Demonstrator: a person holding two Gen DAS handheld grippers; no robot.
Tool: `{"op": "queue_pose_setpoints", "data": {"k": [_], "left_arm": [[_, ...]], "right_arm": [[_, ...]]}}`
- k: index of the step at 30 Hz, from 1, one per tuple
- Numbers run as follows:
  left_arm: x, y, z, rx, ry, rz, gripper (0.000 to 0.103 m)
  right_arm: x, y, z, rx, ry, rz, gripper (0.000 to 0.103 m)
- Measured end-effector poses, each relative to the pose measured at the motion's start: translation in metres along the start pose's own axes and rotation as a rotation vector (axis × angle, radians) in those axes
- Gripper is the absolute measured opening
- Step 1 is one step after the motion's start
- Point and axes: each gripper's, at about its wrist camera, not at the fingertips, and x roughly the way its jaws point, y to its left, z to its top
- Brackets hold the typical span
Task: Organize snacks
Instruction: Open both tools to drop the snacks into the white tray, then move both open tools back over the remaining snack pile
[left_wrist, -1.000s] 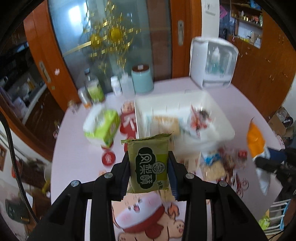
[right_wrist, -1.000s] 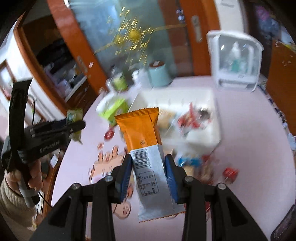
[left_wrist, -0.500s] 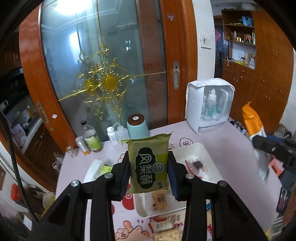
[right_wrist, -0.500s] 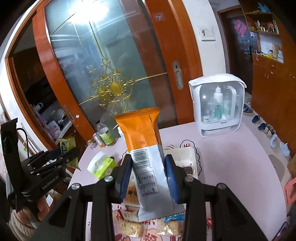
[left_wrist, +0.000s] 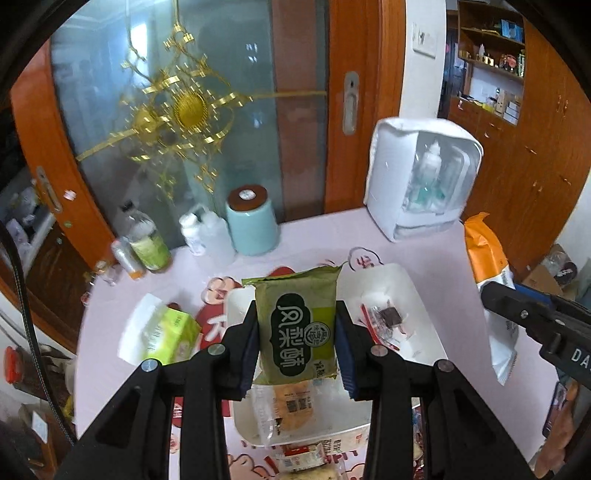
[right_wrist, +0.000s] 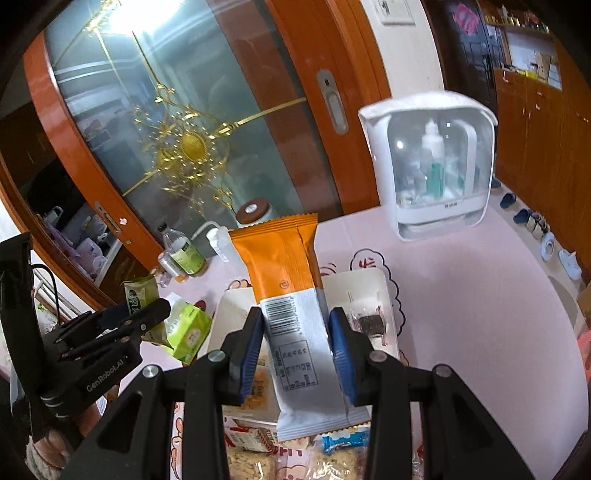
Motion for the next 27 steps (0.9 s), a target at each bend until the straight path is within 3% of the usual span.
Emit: {"op": "queue_pose_setpoints", "data": {"k": [4,6,7,8,11,19,27], "left_arm": [[0.027,0.007,-0.003,-0.03,0.058,-0.044,0.038],[0.036,0.009,-0.006,-0.044,0.075,-0.062,0.062],[0.038,0.01,-0.007,-0.057,0.072,-0.064,0.082],[0.037,0.01,-0.008,-0.065,0.062,-0.065,0.09],[0.038,0.01,-0.008,-0.067,0.059,-0.079,0.091],[0.034,0.013,-0.019,-0.052,0.082,-0.015,0.091],[0.005,0.017,-0.039,-0.054,0.067,-0.011,0.091]], "right_arm": [[0.023,-0.01,-0.002,0.011,0.038,-0.01,0.039],[0.034,-0.014,-0.004,0.015,0.057,-0.014,0.04],[0.039,-0.016,-0.005,0.016,0.066,-0.004,0.041],[0.043,-0.016,-0.006,0.013,0.07,0.001,0.045],[0.053,-0.017,-0.012,-0.01,0.08,-0.033,0.055],[0.054,-0.029,-0.025,0.03,0.099,-0.018,0.056],[0.028,-0.03,-0.044,0.032,0.088,-0.03,0.056]]}}
